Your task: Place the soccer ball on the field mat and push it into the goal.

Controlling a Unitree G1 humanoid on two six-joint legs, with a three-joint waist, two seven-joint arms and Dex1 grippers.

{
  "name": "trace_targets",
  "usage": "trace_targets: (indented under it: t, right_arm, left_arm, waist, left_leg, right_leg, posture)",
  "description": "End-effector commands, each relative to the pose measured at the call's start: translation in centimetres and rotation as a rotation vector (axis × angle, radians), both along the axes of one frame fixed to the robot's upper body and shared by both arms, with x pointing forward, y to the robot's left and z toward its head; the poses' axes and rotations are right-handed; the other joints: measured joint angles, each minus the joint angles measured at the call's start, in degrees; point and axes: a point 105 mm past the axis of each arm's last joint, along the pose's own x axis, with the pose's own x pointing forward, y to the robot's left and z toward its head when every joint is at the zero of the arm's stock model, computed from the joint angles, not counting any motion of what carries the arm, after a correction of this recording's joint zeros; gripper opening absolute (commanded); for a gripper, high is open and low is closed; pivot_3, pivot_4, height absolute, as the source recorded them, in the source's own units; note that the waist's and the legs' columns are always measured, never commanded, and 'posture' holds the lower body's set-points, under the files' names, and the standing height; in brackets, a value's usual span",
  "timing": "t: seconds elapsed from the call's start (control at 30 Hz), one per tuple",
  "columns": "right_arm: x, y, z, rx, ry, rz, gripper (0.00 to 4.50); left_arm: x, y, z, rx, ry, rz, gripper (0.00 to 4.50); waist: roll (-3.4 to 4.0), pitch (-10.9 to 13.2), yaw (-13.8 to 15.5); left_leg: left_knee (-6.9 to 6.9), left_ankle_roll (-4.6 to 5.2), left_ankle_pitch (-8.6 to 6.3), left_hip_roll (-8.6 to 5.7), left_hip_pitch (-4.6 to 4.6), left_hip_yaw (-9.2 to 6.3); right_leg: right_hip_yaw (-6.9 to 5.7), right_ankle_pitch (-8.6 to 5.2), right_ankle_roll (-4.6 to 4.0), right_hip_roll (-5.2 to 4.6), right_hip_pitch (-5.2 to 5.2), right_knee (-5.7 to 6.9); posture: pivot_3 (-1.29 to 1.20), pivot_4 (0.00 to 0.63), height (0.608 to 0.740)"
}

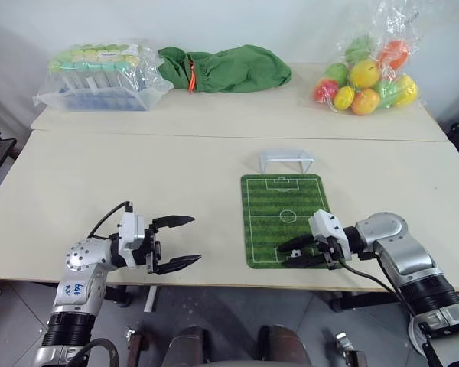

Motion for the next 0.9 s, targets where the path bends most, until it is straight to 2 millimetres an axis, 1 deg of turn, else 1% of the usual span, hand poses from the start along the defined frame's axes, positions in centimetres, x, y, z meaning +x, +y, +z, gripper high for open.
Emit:
trace_targets:
  t: [0.03, 0.1, 0.23, 0.5, 0.6, 0.67, 0.7, 0.77, 0.9]
  right_arm:
    - [0.0, -0.3, 0.0, -0.007, -0.004, -0.015, 3.06]
    - [0.1, -0.3, 0.1, -0.007, -0.006, -0.016, 3.67]
    - [0.0, -0.1, 0.7, 0.000, -0.024, -0.004, 3.67]
    - [0.1, 0.6, 2.8, 0.021, -0.090, 0.018, 3.67]
    - [-0.1, 0.9, 4.6, 0.035, -0.139, 0.010, 3.67]
    - [-0.8, 0.9, 5.8, 0.047, -0.164, 0.018, 3.67]
    - [-0.6, 0.9, 6.2, 0.055, -0.179, -0.008, 3.49]
    - [-1.1, 0.7, 6.8, 0.062, -0.177, -0.027, 3.11]
    - [-2.6, -0.3, 6.6, 0.013, -0.182, -0.051, 1.60]
  left_arm:
    - [0.2, 0.2, 0.5, -0.008, -0.025, 0.011, 4.50]
    - [0.2, 0.2, 0.5, -0.010, -0.025, 0.012, 4.50]
    - [0.3, 0.2, 0.5, -0.013, -0.026, 0.014, 4.50]
    - [0.4, -0.1, 0.4, -0.019, -0.026, 0.005, 4.50]
    - [0.3, -0.3, 0.4, -0.023, -0.026, -0.013, 4.50]
    - [0.2, -0.5, 0.3, -0.024, -0.026, -0.029, 4.50]
    - [0.3, -0.6, 0.4, -0.026, -0.027, -0.034, 4.50]
    - [0.2, -0.7, 0.4, -0.029, -0.026, -0.045, 4.50]
    - [0.0, -0.7, 0.2, -0.023, -0.019, -0.076, 4.50]
  waist:
    - [0.00, 0.00, -0.04]
    - [0.00, 0.00, -0.10]
    - [0.00, 0.00, -0.08]
    - [0.00, 0.00, -0.02]
    - [0.01, 0.01, -0.01]
    - [0.03, 0.02, 0.03]
    - [0.03, 0.03, 0.09]
    - [0.02, 0.03, 0.24]
    - [0.01, 0.04, 0.30]
  left_leg:
    - [0.03, 0.00, 0.00, 0.00, 0.00, 0.00]
    - [0.09, 0.00, 0.00, 0.01, 0.00, 0.01]
    - [0.19, 0.00, 0.00, 0.03, 0.00, 0.01]
    - [0.16, 0.00, -0.02, 0.03, -0.01, 0.00]
    - [0.15, 0.00, -0.02, 0.03, -0.01, -0.01]
    - [0.15, 0.00, -0.02, 0.01, -0.03, -0.01]
    - [0.14, 0.00, -0.02, 0.02, -0.03, -0.02]
    - [0.14, 0.00, -0.04, 0.01, -0.03, -0.06]
    - [0.13, 0.03, -0.07, -0.01, -0.09, -0.11]
  right_leg:
    - [0.01, 0.00, 0.00, 0.00, 0.00, 0.01]
    - [0.02, 0.00, 0.00, 0.00, 0.00, 0.03]
    - [0.04, 0.00, 0.00, -0.01, 0.00, 0.11]
    - [0.02, 0.00, 0.00, -0.02, -0.02, 0.11]
    - [0.02, 0.00, 0.00, -0.02, -0.02, 0.11]
    - [0.02, 0.00, 0.00, -0.03, -0.03, 0.10]
    - [0.02, 0.00, 0.00, -0.03, -0.03, 0.10]
    - [-0.01, 0.00, 0.00, -0.03, -0.01, 0.10]
    - [-0.05, 0.00, 0.00, -0.04, -0.01, 0.05]
  posture:
    - [0.00, 0.150, 0.740]
    - [0.00, 0.150, 0.740]
    - [0.00, 0.150, 0.740]
    - [0.00, 0.150, 0.740]
    - [0.00, 0.150, 0.740]
    - [0.00, 0.150, 0.740]
    - [0.00, 0.150, 0.740]
    - [0.00, 0.150, 0.740]
    - [0.00, 0.150, 0.740]
